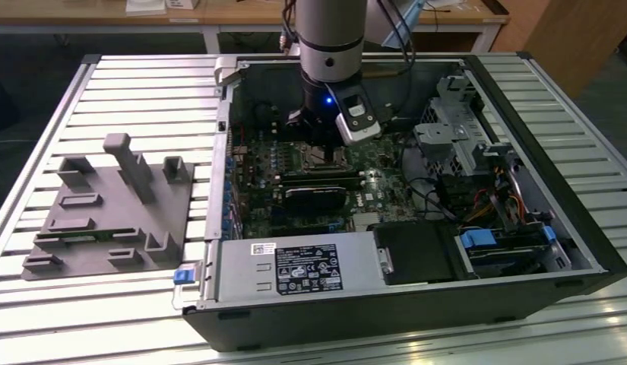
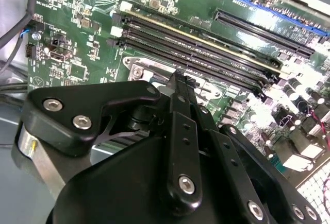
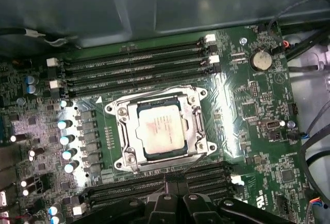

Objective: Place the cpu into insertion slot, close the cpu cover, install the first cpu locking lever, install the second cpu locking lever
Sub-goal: 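Install the second cpu locking lever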

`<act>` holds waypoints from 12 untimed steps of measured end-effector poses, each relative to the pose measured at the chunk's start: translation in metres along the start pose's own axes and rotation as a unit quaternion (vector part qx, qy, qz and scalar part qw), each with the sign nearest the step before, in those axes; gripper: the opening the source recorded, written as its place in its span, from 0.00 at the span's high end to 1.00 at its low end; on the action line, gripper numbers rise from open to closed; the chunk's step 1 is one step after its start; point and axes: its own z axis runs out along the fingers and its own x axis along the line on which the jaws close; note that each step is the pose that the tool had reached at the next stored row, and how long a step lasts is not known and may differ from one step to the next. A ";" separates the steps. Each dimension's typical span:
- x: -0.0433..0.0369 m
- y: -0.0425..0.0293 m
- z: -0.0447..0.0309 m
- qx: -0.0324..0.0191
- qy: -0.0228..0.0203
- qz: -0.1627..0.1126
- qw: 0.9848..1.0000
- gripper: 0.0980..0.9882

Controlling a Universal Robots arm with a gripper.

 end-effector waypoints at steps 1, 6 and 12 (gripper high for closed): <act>0.0002 -0.0007 0.0007 0.000 0.000 0.000 1.000 0.99; 0.0045 -0.0043 0.0045 -0.001 0.000 0.000 1.000 0.99; 0.0143 -0.0107 0.0095 -0.008 0.002 0.001 1.000 0.99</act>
